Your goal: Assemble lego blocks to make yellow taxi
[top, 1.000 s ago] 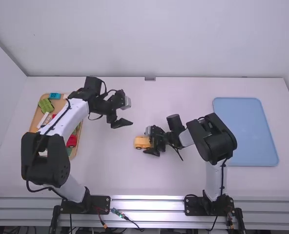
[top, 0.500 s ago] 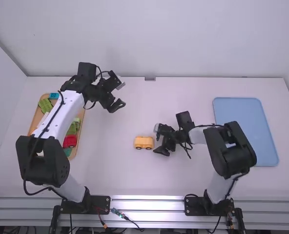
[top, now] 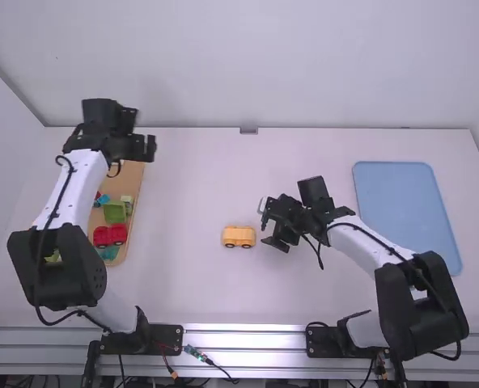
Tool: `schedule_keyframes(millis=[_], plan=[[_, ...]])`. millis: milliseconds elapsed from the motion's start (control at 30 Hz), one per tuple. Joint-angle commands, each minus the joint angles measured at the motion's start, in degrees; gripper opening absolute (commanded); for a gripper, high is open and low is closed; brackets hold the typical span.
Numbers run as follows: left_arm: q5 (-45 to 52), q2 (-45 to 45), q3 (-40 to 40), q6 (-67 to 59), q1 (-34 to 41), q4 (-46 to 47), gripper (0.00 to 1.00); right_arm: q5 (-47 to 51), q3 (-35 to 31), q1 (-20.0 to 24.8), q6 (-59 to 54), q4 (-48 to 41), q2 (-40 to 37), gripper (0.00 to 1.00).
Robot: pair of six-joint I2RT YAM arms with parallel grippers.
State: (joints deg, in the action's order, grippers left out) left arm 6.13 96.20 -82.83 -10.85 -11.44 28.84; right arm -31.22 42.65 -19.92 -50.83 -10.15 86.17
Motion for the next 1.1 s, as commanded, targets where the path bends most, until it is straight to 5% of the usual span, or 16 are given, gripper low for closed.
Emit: schedule_keyframes(millis=[0,533,900,967,1067], plan=[[-9.2,-0.3,-1.3,16.2,-6.1,0.7,0.99,1.2,-0.2,0.0,0.0,-1.0,-2.5,1.0],[-5.2,7.6,-1.6,25.0,-30.1,3.9,0.99,1.3,-0.2,0.0,1.5,-1.3,-3.3,1.0],[-2.2,16.2,-1.5,28.3,-35.6,-0.9,1.0,1.3,-0.2,0.0,1.5,-1.1,-3.3,1.0],[-2.5,17.4,-1.5,28.4,-35.1,-1.2,0.75,1.3,-0.2,0.0,1.5,-1.1,-3.3,1.0],[-2.5,18.2,-1.5,28.4,-34.5,-1.2,0.68,1.3,-0.2,0.1,1.5,-1.3,-3.3,1.0]])
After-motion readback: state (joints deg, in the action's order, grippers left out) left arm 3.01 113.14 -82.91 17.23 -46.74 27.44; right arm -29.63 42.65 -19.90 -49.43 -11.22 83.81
